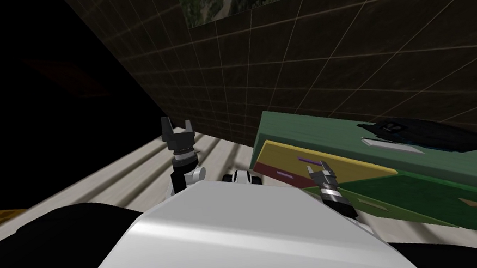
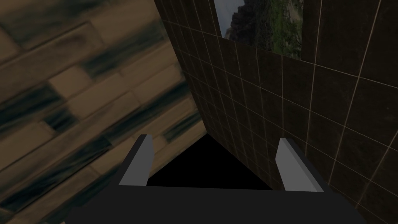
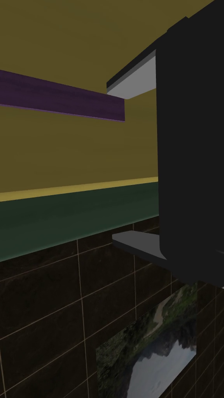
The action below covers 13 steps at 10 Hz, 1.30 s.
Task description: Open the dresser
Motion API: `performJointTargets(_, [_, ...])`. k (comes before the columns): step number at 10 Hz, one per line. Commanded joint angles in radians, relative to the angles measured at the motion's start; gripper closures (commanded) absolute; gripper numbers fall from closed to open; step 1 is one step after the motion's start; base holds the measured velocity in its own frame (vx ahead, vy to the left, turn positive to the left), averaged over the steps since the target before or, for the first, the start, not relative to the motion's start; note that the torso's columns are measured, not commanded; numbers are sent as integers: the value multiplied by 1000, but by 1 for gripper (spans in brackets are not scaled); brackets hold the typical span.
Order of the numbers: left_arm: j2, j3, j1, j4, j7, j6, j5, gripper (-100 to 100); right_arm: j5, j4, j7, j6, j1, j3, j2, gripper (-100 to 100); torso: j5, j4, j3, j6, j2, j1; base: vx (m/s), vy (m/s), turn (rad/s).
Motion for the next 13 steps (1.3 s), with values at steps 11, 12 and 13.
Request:
performJointTargets(11, [0, 0, 0, 0, 0, 0, 0, 0, -21, 141, 136, -67, -107, 14, 176, -100, 0, 0, 0, 0, 1, 0, 39, 0, -38])
performJointTargets(12, [0, 0, 0, 0, 0, 0, 0, 0, -21, 142, 137, -68, -107, 14, 193, -100, 0, 0, 0, 0, 0, 0, 7, 0, -5])
performJointTargets(13, [0, 0, 0, 0, 0, 0, 0, 0, -21, 140, 136, -65, -107, 15, 181, -100, 0, 0, 0, 0, 0, 0, 0, 0, 0])
